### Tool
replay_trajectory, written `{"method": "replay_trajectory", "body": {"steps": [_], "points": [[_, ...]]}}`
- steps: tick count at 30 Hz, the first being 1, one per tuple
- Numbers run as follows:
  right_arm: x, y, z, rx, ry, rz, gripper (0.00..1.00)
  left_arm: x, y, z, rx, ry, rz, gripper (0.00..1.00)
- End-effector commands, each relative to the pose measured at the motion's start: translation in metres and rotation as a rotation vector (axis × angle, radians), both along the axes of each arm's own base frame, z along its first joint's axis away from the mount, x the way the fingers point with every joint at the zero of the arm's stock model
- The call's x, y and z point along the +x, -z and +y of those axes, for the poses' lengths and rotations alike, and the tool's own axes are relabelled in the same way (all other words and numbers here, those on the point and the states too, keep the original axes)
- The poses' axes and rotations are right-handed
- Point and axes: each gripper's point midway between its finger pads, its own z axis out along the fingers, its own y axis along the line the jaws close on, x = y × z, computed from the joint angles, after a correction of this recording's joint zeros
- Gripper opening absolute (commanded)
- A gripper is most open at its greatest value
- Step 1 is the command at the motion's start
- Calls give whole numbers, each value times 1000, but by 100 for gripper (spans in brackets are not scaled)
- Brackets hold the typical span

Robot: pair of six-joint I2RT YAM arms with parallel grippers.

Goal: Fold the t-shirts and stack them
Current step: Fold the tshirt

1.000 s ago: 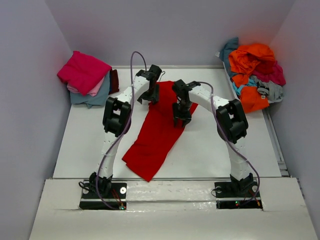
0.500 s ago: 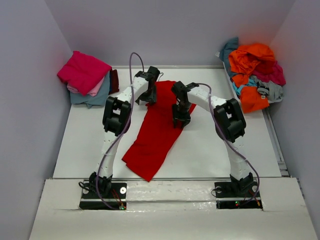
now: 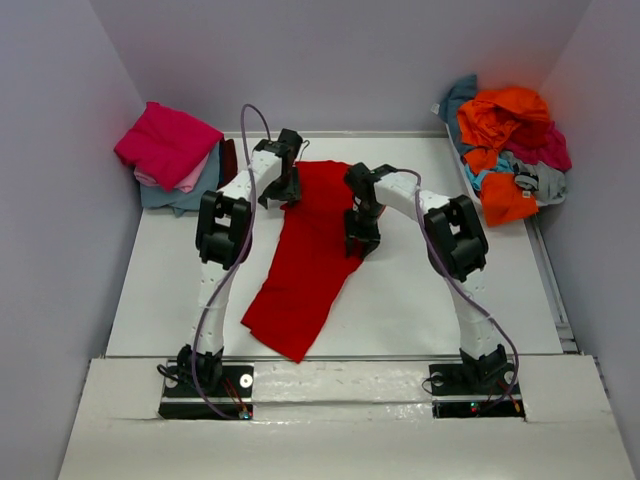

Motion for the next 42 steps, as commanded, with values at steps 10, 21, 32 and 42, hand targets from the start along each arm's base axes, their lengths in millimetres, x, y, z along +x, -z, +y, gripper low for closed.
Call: {"method": "replay_trajectory", "body": {"steps": [10, 21, 32, 42], "points": [[50, -18, -13, -39, -25, -154, 53, -6, -3, 25, 88, -23, 4, 74], [76, -40, -15, -79, -33, -251, 54, -4, -23, 0, 79, 26, -42, 74], [103, -17, -25, -65, 36, -225, 54, -11, -20, -14, 97, 47, -38, 74], [121, 20, -45, -54, 121, -169, 54, -22, -8, -15, 111, 65, 2, 74]]}}
